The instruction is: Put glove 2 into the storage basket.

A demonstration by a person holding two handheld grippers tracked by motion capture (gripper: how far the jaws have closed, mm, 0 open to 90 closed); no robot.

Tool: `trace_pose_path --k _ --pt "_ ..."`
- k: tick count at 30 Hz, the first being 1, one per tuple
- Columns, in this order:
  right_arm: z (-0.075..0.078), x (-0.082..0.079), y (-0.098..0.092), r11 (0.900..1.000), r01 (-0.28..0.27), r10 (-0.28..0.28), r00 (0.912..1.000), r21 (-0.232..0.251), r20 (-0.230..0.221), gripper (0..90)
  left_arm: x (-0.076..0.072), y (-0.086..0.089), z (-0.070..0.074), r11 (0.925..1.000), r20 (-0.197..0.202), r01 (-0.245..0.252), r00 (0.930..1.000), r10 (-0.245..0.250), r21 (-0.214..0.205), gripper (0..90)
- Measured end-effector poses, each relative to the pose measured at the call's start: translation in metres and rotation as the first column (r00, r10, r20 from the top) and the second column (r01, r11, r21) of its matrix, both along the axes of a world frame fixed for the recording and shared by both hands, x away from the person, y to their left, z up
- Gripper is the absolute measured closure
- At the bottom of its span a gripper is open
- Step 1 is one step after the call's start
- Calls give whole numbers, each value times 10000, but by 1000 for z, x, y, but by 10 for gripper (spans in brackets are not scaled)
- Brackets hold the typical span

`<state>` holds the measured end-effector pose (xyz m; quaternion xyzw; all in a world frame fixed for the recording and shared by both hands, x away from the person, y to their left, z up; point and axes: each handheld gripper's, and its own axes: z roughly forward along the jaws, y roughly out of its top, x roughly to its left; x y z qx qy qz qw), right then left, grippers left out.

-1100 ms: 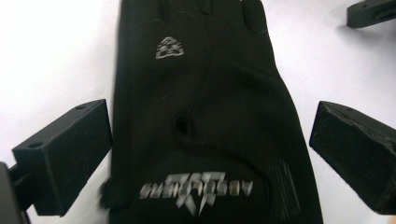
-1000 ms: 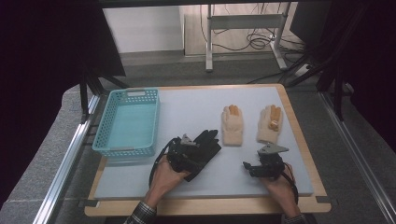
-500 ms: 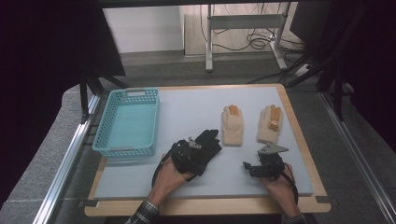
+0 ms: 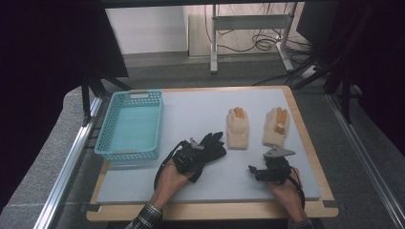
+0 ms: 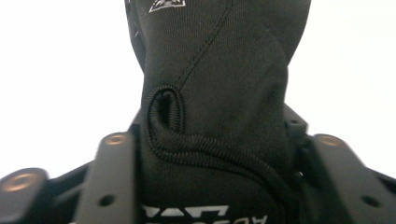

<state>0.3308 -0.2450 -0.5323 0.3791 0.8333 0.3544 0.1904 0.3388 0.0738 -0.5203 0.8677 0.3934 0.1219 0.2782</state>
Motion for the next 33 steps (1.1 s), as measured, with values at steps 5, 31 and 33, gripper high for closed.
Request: trace_pose_path --k 5,31,33 --pt "0 0 0 10000 3 -3 10000 3 -5 211 2 8 4 9986 -62 77 9999 -81 -526 618" --pt "0 0 0 10000 2 -2 10000 6 -8 211 43 40 50 9905 524 -972 9933 1026 -968 619" --pt "0 0 0 10000 3 -3 10000 8 -9 211 46 43 55 9899 600 -1052 9920 1111 -947 619"
